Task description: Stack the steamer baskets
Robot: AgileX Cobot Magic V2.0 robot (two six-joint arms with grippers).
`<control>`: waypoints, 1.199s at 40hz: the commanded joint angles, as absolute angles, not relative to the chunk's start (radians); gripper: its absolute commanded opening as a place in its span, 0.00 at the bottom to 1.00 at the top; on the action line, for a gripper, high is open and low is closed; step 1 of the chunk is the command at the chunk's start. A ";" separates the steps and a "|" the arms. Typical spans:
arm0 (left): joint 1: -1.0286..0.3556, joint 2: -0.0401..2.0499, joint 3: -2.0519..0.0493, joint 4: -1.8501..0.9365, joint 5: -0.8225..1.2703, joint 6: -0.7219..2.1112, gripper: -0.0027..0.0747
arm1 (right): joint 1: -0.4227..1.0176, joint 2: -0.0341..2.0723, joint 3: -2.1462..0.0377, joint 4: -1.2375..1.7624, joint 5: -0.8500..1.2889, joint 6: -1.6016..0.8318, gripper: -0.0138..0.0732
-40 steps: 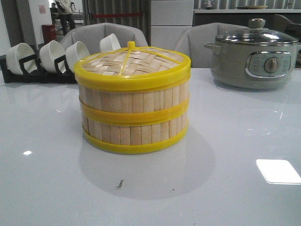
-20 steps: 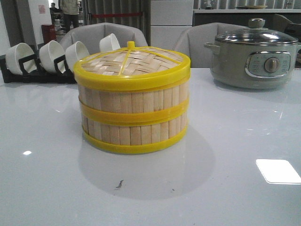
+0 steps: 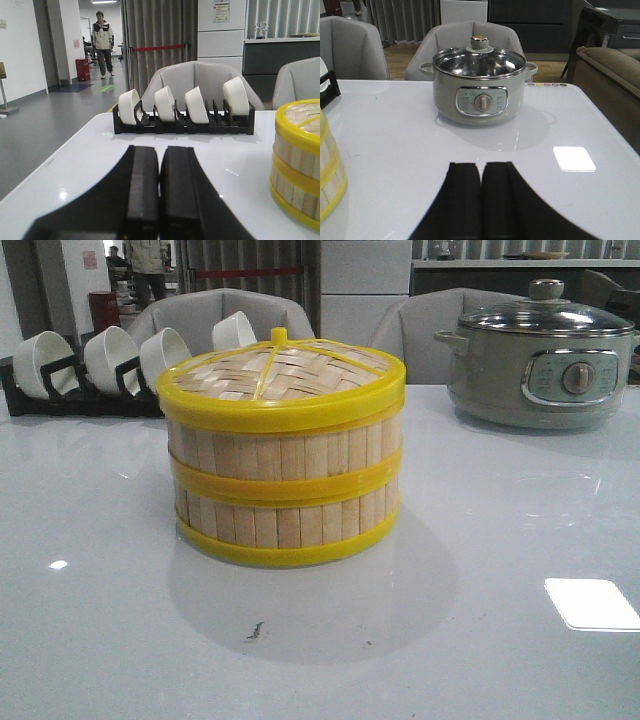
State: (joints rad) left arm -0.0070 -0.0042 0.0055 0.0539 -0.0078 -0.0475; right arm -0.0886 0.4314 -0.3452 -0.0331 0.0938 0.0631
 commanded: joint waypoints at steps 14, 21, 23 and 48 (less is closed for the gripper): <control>-0.006 -0.018 0.007 0.043 -0.099 -0.042 0.14 | -0.093 0.433 -0.374 -0.039 0.008 0.051 0.19; -0.006 -0.018 0.007 0.043 -0.099 -0.042 0.14 | -0.093 0.433 -0.374 -0.039 0.008 0.051 0.19; -0.006 -0.018 0.007 0.043 -0.099 -0.042 0.14 | -0.093 0.433 -0.374 -0.039 0.008 0.051 0.19; -0.006 -0.018 0.007 0.043 -0.099 -0.042 0.14 | -0.088 0.361 -0.362 -0.037 0.053 0.060 0.19</control>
State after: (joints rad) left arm -0.0070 -0.0042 0.0055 0.0539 -0.0078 -0.0432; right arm -0.0886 0.3857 -0.3452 -0.0331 0.1091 0.0631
